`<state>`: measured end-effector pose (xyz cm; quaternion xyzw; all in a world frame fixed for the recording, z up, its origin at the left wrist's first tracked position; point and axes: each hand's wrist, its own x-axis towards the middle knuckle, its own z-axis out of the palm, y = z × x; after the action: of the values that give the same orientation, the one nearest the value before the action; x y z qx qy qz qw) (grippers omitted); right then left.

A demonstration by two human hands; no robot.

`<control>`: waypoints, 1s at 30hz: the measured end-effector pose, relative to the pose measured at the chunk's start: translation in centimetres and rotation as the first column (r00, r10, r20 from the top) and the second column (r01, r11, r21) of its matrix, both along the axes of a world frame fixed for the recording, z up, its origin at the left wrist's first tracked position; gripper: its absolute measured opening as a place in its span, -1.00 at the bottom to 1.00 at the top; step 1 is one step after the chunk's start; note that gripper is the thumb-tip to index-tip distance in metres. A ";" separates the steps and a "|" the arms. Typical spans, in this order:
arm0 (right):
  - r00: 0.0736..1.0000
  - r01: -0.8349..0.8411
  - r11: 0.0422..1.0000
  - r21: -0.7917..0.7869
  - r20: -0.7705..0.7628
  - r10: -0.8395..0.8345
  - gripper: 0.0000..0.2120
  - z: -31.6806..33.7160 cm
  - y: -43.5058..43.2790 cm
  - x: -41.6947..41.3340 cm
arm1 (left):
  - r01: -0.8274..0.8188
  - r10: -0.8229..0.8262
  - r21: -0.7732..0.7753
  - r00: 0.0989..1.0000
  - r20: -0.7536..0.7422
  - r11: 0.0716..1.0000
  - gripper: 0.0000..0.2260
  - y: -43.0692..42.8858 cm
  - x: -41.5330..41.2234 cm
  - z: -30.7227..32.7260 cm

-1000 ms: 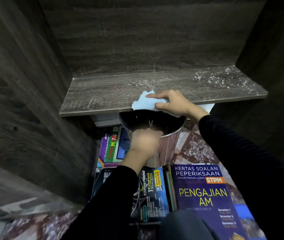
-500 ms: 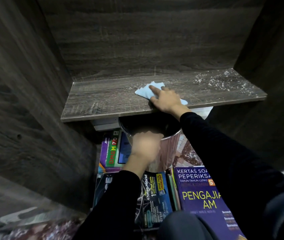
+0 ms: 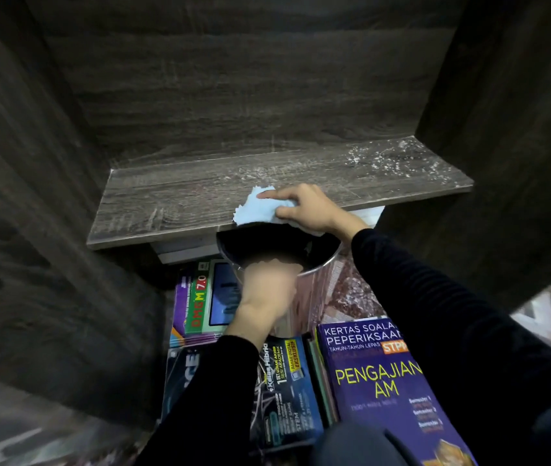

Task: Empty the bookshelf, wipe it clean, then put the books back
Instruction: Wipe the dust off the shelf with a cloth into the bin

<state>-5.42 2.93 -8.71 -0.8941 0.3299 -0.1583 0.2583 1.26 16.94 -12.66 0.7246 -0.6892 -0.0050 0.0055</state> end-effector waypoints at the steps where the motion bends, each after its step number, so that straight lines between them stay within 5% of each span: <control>1: 1.000 0.010 1.000 0.017 0.006 -0.010 -0.59 0.3 0.1 -0.5 | 0.005 -0.005 -0.001 1.000 -0.009 1.000 -0.77 0.2 -0.1 -0.1; 7: 0.996 0.038 0.993 0.111 0.075 -0.047 -0.60 1.1 1.4 -4.1 | 0.030 -0.030 0.004 0.998 -0.053 1.000 -0.78 0.2 -1.7 0.2; 13: 0.855 0.418 0.895 0.157 0.265 -0.446 -0.58 2.1 0.8 -10.8 | 0.077 -0.077 0.007 0.997 0.008 0.997 -0.76 -0.7 -4.3 0.4; 17: 0.722 0.658 0.753 0.005 0.280 -0.632 -0.55 3.4 -2.0 -15.8 | 0.109 -0.109 0.030 0.994 -0.002 0.994 -0.77 -2.4 -6.9 0.3; 23: 0.552 0.819 0.523 -0.236 0.078 -0.830 -0.52 2.3 -7.5 -20.0 | 0.119 -0.120 0.029 0.993 0.015 0.992 -0.73 -6.2 -10.1 -0.8; 30: 0.580 0.745 0.536 -0.397 -0.011 -0.814 -0.53 -0.2 -10.2 -21.9 | 0.160 -0.161 0.033 0.986 0.034 0.987 -0.70 -9.0 -12.1 -2.2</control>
<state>-27.36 -7.31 -8.90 -0.6924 0.6846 -0.2246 -0.0370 -10.85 7.98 -14.84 0.6668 -0.7450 -0.0025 -0.0185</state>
